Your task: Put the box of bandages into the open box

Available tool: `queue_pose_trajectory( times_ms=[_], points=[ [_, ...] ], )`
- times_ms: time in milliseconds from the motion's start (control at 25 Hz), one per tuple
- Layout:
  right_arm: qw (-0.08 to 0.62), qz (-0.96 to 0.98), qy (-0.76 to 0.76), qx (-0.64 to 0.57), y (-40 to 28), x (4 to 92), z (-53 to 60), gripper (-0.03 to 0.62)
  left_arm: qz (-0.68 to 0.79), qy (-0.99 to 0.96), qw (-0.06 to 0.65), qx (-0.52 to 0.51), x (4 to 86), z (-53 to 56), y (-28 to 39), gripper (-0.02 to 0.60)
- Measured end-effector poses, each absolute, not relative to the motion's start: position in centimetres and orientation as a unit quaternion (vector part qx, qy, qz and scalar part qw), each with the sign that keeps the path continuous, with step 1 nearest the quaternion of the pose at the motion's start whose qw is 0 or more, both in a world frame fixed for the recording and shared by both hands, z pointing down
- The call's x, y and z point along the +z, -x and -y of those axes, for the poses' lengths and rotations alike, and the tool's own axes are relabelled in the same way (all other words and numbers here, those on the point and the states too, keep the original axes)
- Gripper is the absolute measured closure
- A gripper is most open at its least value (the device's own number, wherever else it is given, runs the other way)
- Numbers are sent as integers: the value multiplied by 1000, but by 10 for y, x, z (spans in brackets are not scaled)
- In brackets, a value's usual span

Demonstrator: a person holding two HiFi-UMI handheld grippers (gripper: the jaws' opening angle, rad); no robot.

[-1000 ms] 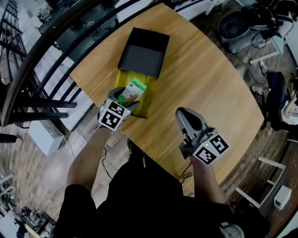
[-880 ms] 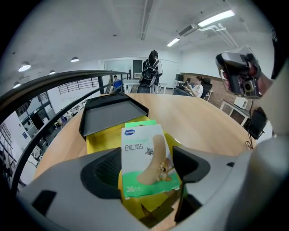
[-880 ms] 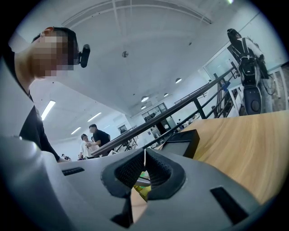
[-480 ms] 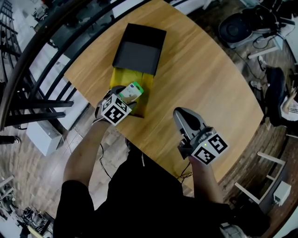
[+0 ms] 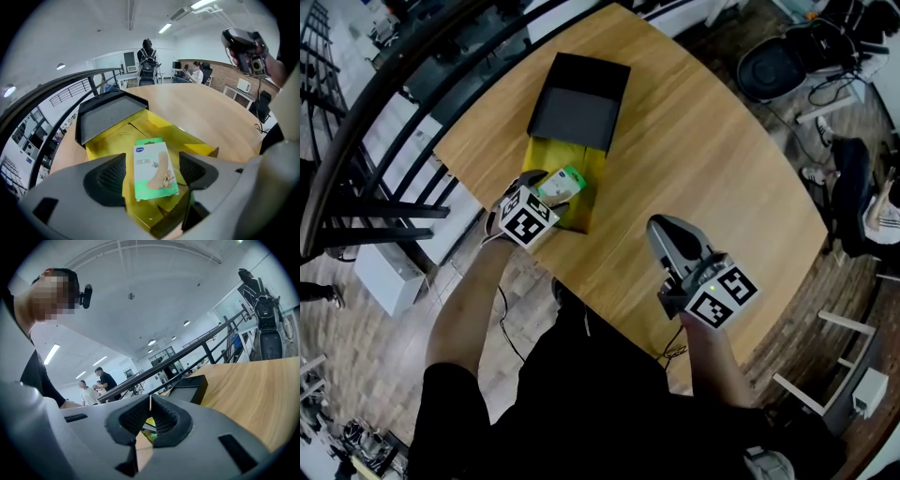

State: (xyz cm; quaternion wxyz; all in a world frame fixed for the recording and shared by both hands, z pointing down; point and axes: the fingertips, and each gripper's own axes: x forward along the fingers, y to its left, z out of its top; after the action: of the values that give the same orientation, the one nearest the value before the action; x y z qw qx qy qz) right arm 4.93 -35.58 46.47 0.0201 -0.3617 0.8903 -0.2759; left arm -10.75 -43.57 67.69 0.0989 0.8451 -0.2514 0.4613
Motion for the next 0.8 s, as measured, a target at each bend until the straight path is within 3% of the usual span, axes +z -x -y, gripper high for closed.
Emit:
queue_pose_trajectory(
  times_ms=[240,800],
  points=[
    [27,-903,344,-258,-44,445,341,556,302,-853,116,410,633,430,115,225],
    [63,-929,306,-201,-56,394,304,557,433,-843,140,285,514,346,137,351]
  ],
)
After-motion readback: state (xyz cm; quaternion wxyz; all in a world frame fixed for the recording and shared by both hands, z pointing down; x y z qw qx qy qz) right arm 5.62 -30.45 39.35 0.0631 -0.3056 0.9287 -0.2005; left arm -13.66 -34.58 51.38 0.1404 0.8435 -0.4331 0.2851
